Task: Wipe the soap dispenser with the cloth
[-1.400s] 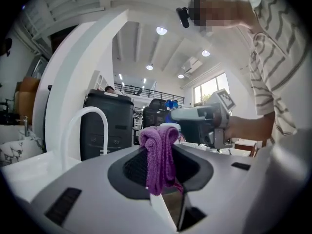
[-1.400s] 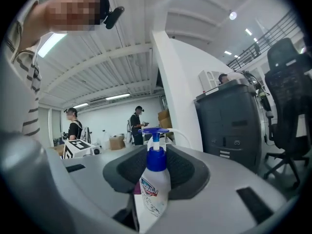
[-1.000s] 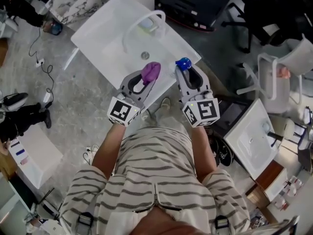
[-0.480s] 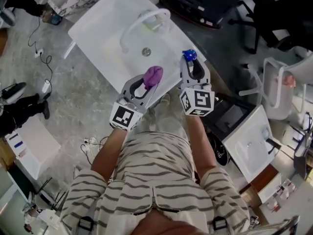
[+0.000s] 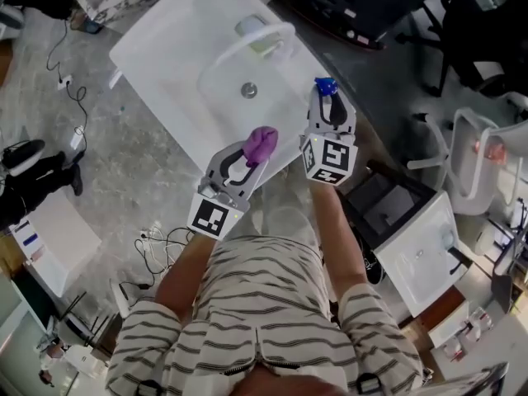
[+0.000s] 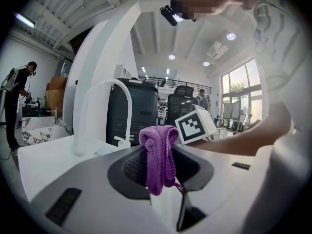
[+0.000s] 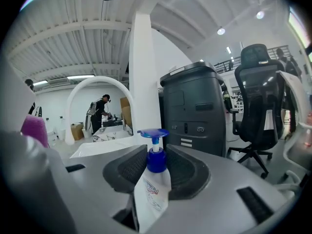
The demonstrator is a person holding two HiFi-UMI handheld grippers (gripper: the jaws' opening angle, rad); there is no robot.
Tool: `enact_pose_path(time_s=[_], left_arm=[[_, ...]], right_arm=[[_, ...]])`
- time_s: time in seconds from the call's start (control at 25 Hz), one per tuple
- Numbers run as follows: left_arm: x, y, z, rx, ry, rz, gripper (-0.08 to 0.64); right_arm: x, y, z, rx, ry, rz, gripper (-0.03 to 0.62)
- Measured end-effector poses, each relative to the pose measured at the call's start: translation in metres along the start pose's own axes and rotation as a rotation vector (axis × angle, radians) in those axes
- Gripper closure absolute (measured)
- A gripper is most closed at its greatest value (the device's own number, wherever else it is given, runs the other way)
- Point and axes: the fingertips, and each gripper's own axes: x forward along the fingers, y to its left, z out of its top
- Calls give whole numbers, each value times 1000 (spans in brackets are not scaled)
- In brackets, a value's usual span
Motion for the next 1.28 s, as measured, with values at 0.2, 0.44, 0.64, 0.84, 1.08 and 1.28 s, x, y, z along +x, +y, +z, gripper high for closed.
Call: enact_pose_path(time_s=[0.2, 0.44, 0.64, 0.84, 1.08, 1.28], left_arm=[[9, 6, -8, -31, 24, 10, 443], [15, 15, -20, -42, 66, 20, 443], [17, 22, -22, -48, 71, 36, 443], [18, 26, -19, -41, 70, 43, 443], [15, 23, -14, -39, 55, 55, 443], [8, 17, -8, -33, 36, 68, 443]], right_arm=[[28, -4, -12, -14, 21, -11, 460], [47, -5, -25, -1, 41, -36, 462], [51, -2, -21, -33, 31, -28, 465], [49, -3, -27, -1, 41, -8, 415], [40, 5, -27, -13, 46, 21, 374], [24, 5, -21, -7, 42, 24, 374]])
